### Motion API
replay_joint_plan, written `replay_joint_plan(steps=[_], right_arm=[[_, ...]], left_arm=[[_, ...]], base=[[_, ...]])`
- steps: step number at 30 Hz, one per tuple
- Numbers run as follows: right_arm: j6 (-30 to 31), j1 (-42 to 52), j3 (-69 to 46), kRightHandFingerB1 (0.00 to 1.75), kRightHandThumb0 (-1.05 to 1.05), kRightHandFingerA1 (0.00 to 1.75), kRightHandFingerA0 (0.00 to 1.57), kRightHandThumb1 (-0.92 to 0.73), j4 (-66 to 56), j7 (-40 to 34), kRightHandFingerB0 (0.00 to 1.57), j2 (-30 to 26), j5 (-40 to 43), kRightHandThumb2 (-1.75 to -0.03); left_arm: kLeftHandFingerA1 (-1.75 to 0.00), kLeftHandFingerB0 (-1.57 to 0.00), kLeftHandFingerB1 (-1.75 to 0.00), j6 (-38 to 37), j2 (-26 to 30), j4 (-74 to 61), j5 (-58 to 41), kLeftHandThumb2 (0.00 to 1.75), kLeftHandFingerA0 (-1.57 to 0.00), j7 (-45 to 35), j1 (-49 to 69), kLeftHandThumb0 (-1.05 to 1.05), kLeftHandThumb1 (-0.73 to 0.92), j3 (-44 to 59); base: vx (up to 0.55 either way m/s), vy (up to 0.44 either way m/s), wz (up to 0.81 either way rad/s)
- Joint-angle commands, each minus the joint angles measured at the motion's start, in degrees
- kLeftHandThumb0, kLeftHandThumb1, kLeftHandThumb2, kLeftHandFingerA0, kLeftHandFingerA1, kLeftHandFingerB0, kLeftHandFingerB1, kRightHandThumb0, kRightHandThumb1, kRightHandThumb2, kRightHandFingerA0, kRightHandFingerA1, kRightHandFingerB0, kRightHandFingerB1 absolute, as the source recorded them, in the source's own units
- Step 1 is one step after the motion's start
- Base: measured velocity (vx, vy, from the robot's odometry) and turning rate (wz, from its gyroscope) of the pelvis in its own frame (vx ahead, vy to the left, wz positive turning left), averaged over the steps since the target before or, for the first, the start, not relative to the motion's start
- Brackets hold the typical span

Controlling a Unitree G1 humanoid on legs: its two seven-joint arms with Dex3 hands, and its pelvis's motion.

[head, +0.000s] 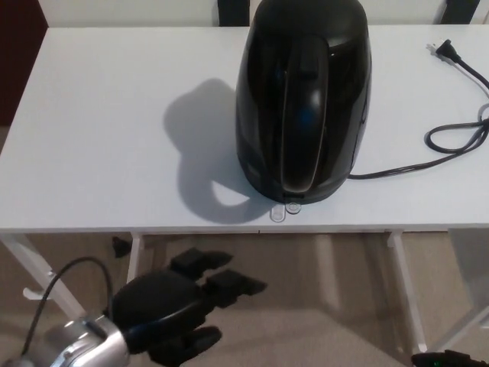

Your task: The robot walk towards a table in front and click the button on the base of the boilling pot using its left middle finger

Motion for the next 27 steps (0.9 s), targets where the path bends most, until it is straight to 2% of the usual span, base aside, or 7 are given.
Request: replay_joint_plan(steps=[1, 6, 12, 13, 15, 16, 27], right_arm=[[1.81, -1.69, -1.13, 0.43, -0.39, 0.52, 0.9, -0.55, 0.31, 1.16, 0.56, -1.52, 1.2, -0.57], [1.5, -2.22, -0.71, 0.43, -0.38, 0.52, 0.89, -0.56, 0.86, 1.07, 0.58, -1.73, 0.62, -0.57], [0.54, -2.82, -1.09, 0.44, -0.37, 0.51, 0.89, -0.57, 1.24, 1.89, 0.62, -1.92, 1.1, -0.56], [0.4, -2.73, -0.98, 0.46, -0.37, 0.52, 0.89, -0.57, 1.16, 1.91, 0.64, -2.03, 0.97, -0.57], [0.66, -2.51, -0.9, 0.46, -0.37, 0.52, 0.89, -0.57, 0.82, 2.04, 0.64, -2.22, 0.88, -0.57], [1.05, -2.48, -0.95, 0.44, -0.38, 0.5, 0.89, -0.57, 0.92, 2.18, 0.62, -2.22, 0.95, -0.56], [0.49, -1.19, -1.91, 0.43, -0.37, 0.51, 0.86, -0.58, 0.65, 3.24, 0.57, -1.62, 1.55, -0.57]], left_arm=[[-0.48, 0.0, -0.47, -8.78, 6.9, -7.01, 27.14, 1.15, 0.0, 12.01, -7.64, -0.25, 0.7, -7.59], [-0.32, -0.13, -0.31, -7.29, 7.02, -6.53, 29.12, 0.74, -0.14, 15.88, -8.74, -0.48, 0.74, -9.46], [-0.32, -0.15, -0.31, -6.82, 6.23, -5.49, 29.54, 0.75, -0.16, 17.26, -11.29, -0.44, 0.78, -11.08], [-0.48, 0.0, -0.47, -6.39, 6.23, -5.66, 30.26, 1.15, 0.0, 17.07, -11.68, -0.25, 0.71, -11.56], [-0.48, 0.0, -0.47, -5.05, 6.11, -6.3, 31.18, 1.15, 0.0, 15.25, -12.2, -0.26, 0.7, -12.39], [-0.32, -0.14, -0.32, -5.09, 5.87, -5.77, 31.17, 0.74, -0.15, 16.84, -12.18, -0.47, 0.74, -12.59], [-0.48, 0.0, -0.47, -1.31, 3.56, 1.1, 32.84, 1.11, 0.0, 19.17, -15.76, -0.27, 0.66, -14.58]], base=[[0.0, 0.0, 0.0], [0.0, 0.0, 0.0], [0.0, 0.0, 0.0], [0.0, 0.0, 0.0], [0.0, 0.0, 0.0], [0.0, 0.0, 0.0], [0.0, 0.0, 0.0]])
